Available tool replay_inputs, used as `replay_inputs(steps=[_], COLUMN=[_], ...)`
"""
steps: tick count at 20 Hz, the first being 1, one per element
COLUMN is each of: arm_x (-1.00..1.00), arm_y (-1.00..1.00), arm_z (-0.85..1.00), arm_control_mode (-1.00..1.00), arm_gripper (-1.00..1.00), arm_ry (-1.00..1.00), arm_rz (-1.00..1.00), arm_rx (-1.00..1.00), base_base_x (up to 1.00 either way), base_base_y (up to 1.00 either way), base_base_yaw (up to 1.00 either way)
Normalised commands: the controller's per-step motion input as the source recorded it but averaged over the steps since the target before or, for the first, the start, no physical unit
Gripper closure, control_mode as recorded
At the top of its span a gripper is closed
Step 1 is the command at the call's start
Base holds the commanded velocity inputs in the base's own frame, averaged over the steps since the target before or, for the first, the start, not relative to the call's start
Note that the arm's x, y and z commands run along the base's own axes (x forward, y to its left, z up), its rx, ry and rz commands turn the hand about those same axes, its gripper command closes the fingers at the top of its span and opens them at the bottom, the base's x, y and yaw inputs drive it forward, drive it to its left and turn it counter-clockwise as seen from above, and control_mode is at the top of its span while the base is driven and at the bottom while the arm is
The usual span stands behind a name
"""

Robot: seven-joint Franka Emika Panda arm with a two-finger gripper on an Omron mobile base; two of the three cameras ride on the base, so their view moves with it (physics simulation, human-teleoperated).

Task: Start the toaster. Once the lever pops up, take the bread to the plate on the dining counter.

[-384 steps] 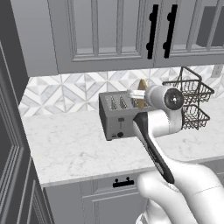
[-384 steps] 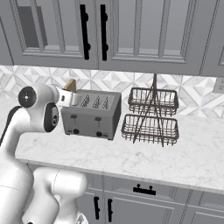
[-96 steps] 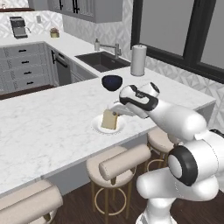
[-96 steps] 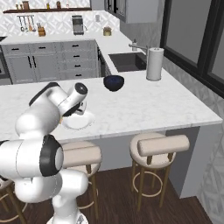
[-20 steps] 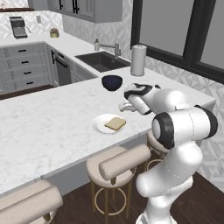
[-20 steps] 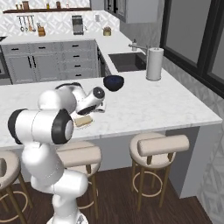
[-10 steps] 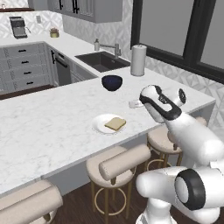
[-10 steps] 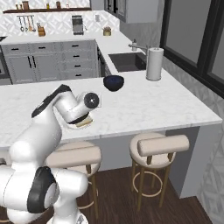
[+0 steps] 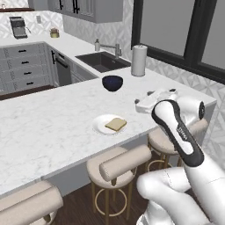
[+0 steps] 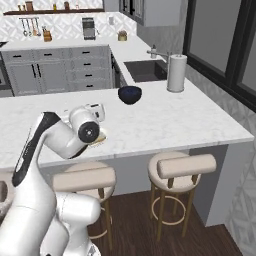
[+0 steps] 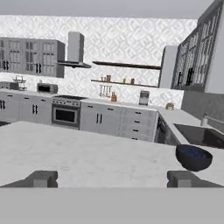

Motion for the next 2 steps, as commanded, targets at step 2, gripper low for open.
replay_inputs(steps=[2], arm_x=[-0.06], arm_y=[-0.08], arm_z=[0.0], arm_control_mode=[-1.0], arm_gripper=[-1.0], arm_ry=[-0.06], arm_rz=[0.0], arm_rx=[0.06], base_base_x=[0.0], base_base_y=[0.0], base_base_yaw=[0.0])
